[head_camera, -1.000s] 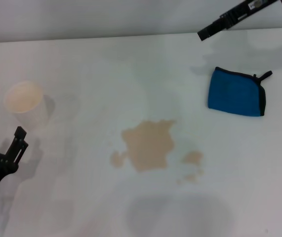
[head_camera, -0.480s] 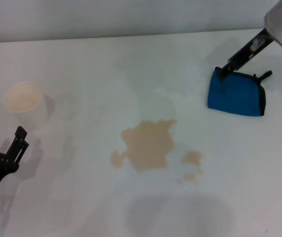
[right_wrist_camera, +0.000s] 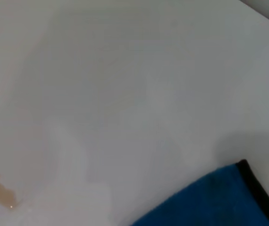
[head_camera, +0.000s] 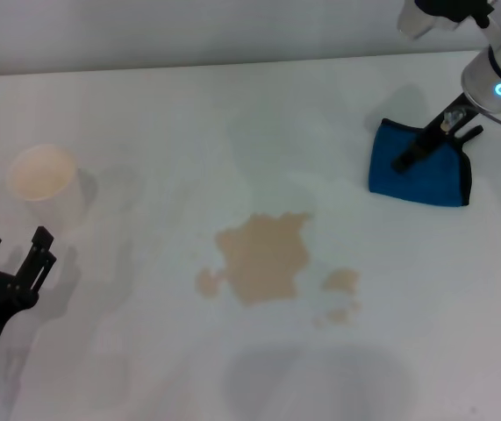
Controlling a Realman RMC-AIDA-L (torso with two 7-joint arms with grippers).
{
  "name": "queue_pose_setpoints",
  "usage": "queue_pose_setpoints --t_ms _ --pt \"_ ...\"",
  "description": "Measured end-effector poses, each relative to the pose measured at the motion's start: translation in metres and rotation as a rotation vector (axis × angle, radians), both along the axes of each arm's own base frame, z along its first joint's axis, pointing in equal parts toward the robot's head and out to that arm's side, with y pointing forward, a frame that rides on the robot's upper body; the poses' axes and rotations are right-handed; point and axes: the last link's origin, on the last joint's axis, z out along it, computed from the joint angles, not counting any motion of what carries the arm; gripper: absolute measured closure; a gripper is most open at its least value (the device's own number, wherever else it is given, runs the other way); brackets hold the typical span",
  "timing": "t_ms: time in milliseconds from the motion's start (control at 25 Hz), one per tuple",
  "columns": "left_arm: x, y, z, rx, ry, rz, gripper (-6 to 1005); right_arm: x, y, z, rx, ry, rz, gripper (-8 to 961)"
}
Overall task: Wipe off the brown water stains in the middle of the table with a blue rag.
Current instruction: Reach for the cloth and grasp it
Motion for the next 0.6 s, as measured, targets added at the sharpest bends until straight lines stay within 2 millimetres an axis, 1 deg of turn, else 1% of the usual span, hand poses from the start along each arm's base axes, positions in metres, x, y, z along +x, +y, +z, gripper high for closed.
queue_pose_setpoints --t_ms 200,600 --pt "0.000 -0.001 -0.001 -0.001 -0.003 0.003 213 0.010 -0.005 -0.005 -0.006 -0.031 0.004 262" --pt "0.001 -0.002 -0.002 -0.003 -0.008 0.002 213 0.017 -0.007 -0.008 0.007 -0.048 0.013 267"
